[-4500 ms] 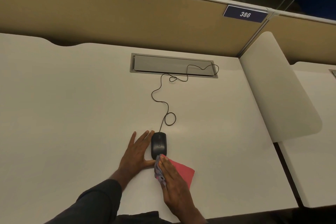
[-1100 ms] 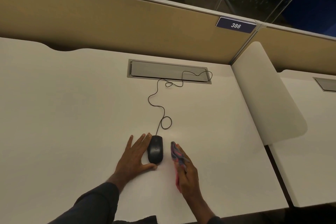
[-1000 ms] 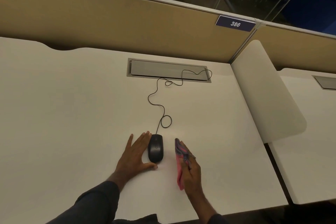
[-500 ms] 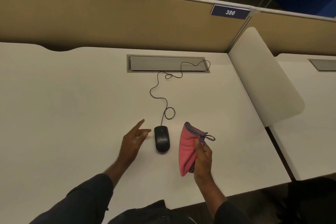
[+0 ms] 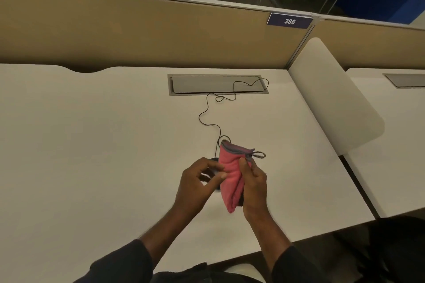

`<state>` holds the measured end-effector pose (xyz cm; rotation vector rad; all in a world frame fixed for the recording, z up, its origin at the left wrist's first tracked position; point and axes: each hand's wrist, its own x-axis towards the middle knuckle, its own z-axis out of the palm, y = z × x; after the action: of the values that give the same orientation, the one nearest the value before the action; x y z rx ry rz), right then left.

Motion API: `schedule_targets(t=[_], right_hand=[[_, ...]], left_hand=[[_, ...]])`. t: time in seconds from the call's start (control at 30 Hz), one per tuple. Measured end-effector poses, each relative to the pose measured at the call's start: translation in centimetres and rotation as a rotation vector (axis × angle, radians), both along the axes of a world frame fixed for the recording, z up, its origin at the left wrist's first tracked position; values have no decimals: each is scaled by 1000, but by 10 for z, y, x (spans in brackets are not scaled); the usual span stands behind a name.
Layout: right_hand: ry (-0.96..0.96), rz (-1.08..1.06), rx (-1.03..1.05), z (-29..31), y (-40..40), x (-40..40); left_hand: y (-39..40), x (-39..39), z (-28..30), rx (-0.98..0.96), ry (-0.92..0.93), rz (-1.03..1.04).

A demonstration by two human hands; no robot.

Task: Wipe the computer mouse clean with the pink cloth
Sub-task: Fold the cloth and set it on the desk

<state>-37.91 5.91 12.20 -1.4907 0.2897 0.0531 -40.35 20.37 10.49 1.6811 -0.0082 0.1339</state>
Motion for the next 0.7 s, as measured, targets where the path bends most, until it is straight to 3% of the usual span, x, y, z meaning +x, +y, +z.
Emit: schedule_targets(t=[0.13, 0.7], right_hand=[[-123, 64, -148, 14, 9, 3], [-232, 215, -54, 47, -74, 58]], left_hand=[[-10, 6, 11, -18, -20, 32], [-81, 69, 38, -30, -134, 214]])
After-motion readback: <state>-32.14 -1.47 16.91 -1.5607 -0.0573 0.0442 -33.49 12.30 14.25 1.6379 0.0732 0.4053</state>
